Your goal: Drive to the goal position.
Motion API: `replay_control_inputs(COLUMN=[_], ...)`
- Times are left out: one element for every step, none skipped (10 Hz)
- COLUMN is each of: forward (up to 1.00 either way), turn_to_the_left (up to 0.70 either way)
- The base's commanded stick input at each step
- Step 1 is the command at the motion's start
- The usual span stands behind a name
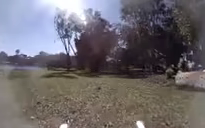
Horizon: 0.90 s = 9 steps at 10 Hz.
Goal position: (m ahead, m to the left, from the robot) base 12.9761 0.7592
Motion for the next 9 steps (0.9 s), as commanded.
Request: replay_control_inputs(forward=[0.7, 0.7, 0.7, 0.7, 0.7, 0.7, 0.7, 0.7, 0.7], turn_to_the_left=[0.0, 0.0, 0.0, 0.0, 0.0, 0.0, 0.0, 0.0, 0.0])
